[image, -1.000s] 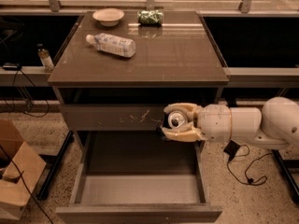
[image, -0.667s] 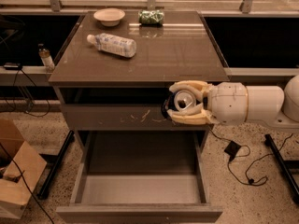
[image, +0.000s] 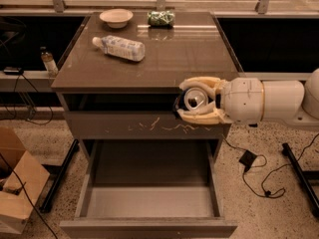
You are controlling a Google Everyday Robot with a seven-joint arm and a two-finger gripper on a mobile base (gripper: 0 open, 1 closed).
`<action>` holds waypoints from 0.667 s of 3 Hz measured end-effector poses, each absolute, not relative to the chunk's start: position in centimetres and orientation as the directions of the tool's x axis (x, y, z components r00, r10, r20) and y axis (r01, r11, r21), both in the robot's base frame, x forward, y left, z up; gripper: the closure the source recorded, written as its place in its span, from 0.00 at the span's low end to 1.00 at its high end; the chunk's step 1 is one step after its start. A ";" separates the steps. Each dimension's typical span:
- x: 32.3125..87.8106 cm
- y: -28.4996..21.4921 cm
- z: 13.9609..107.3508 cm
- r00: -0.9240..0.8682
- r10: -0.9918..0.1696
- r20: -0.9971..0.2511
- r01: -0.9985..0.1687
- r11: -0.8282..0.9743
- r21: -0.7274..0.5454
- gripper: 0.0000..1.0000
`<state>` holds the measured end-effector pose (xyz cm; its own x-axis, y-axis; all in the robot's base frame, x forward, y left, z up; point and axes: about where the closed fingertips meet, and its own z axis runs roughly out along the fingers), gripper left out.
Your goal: Pick pepsi can from middle drawer and place on counter
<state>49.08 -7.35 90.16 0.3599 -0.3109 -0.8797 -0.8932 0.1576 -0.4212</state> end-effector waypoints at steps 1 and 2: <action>51.1 -6.7 92.3 0.416 -0.355 -0.837 -0.866 0.126 -0.484 1.00; 54.6 -5.7 94.5 0.471 -0.374 -0.799 -0.834 0.105 -0.541 1.00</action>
Offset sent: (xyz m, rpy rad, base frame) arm 0.1013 0.0249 0.0725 -0.1118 -0.2067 0.0139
